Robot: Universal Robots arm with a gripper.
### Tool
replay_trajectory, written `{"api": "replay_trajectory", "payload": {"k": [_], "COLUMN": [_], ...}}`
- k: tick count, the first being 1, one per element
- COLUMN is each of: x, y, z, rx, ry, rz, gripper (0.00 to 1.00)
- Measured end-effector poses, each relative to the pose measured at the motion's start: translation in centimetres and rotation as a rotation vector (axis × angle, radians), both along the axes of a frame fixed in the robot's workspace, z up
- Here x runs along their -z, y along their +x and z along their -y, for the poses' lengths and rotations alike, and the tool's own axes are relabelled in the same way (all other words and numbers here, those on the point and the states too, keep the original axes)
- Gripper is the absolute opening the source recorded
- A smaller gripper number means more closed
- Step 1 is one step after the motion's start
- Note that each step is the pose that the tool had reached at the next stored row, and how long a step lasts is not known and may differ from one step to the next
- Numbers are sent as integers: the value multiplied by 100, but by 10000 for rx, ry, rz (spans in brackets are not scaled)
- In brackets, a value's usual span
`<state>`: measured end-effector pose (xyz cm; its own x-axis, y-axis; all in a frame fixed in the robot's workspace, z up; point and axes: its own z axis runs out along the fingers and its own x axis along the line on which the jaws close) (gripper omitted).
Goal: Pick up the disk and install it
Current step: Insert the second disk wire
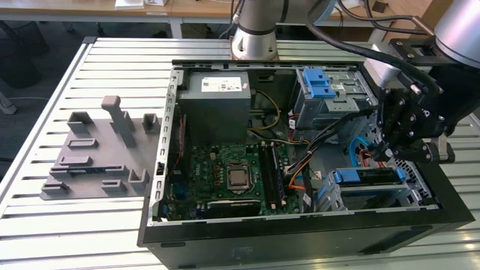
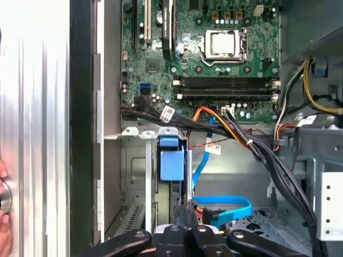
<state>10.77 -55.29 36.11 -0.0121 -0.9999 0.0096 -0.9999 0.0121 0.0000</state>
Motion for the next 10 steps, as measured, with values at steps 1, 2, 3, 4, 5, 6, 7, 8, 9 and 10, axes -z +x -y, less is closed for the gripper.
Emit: {"api": "replay_trajectory", "payload": {"k": [1,2,3,4,5,6,7,8,9,10], "x": [-9,-15,-17,-20,-21,-22,-23,-27,-32,-41], "y": [-15,-22,-22,-22,-22,-23,-22,-22,-22,-22], "z": [-1,-5,-13,-23,-39,-56,-79,-98,-114,-128], "rx": [1,1,0,-1,-2,0,0,-1,0,0], "ry": [2,4,4,2,3,2,4,2,2,2], "rz": [0,0,0,1,1,0,0,0,-1,-2], "gripper": [11,11,11,11,11,11,11,11,11,11]}}
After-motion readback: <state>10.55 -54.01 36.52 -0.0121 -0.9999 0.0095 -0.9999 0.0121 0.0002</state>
